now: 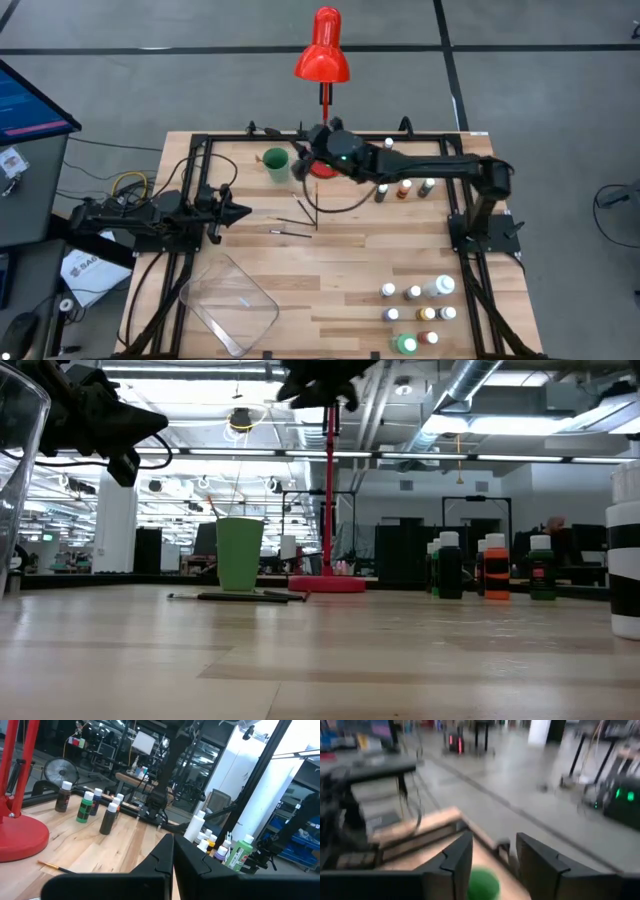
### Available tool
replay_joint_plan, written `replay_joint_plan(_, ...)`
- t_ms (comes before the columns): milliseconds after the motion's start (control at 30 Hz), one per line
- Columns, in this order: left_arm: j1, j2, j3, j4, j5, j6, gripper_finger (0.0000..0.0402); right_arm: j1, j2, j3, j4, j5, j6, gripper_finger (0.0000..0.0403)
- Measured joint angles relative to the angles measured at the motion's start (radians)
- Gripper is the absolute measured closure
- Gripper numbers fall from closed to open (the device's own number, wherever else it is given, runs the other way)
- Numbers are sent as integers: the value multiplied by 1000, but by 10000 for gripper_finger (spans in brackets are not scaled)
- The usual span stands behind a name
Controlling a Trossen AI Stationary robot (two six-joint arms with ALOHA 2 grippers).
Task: Pick & Place Paint Supplies
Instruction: Put the orange paint brush into the green cup
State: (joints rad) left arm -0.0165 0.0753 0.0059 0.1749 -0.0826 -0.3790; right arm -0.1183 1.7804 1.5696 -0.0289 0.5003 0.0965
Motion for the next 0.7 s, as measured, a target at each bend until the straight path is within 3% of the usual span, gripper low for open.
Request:
replay_joint_plan(167,0,0,0,2,0,0,401,43,-69,0,-362,55,368,237)
replay_joint_plan(367,0,0,0,8,-4,0,401,58,10,-2,-611,56,716,238)
replay_joint_plan(700,0,0,0,9,-3,0,401,26,240,-2,-626,-4,814,183)
